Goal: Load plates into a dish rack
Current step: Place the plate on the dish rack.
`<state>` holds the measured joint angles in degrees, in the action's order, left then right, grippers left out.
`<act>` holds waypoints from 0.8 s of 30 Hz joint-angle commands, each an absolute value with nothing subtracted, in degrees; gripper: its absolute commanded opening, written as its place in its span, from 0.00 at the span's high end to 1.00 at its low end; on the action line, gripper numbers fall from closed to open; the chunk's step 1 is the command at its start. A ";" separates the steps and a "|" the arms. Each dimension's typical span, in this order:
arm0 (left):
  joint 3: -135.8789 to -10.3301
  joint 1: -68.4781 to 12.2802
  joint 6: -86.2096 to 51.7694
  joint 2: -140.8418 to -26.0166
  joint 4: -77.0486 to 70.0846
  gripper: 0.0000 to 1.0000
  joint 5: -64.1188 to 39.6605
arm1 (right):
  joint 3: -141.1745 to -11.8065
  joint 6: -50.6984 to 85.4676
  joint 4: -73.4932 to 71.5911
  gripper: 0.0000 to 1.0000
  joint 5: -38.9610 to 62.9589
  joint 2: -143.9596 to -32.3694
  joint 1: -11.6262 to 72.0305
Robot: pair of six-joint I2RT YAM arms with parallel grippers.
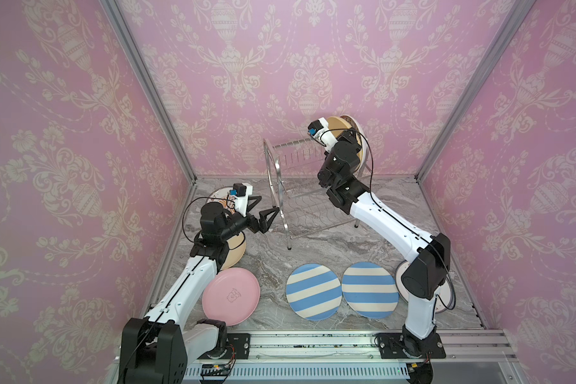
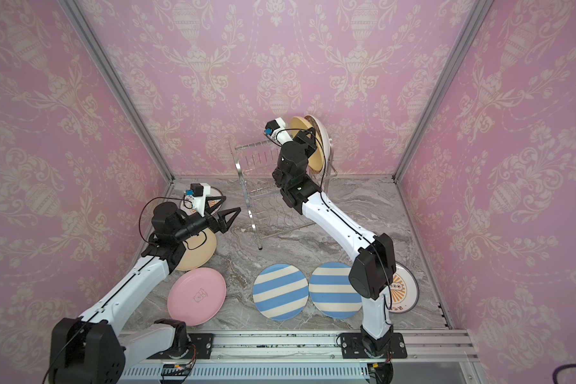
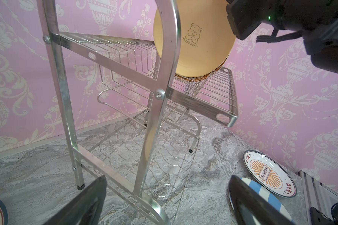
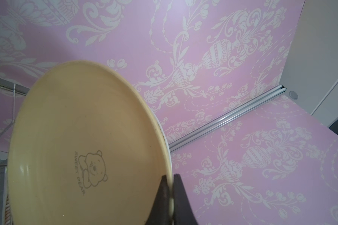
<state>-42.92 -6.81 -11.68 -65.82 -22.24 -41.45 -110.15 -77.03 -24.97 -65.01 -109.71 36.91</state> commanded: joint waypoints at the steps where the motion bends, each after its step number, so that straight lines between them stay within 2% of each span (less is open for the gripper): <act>1: -42.36 -6.16 -13.00 -64.48 -23.09 0.01 -42.52 | -109.90 -72.72 -22.63 1.00 -66.35 -107.92 36.57; 9: -42.36 -6.15 -13.04 -64.32 -22.95 0.01 -42.96 | -110.40 -77.41 -26.95 1.00 -68.46 -110.25 35.66; 22: -42.36 -5.91 -12.82 -64.34 -22.74 0.01 -42.89 | -111.75 -76.17 -23.79 1.00 -69.04 -112.15 35.33; 23: -42.36 -5.84 -12.75 -64.33 -22.69 0.01 -42.98 | -111.59 -76.20 -23.74 0.94 -69.04 -112.15 35.33; 24: -42.36 -5.89 -12.74 -64.39 -22.75 0.01 -42.93 | -111.46 -76.20 -23.62 0.93 -69.20 -112.15 35.33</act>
<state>-42.92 -6.44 -11.70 -65.41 -22.22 -41.65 -110.89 -76.40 -25.58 -67.05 -110.76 35.97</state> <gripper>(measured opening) 0.993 0.070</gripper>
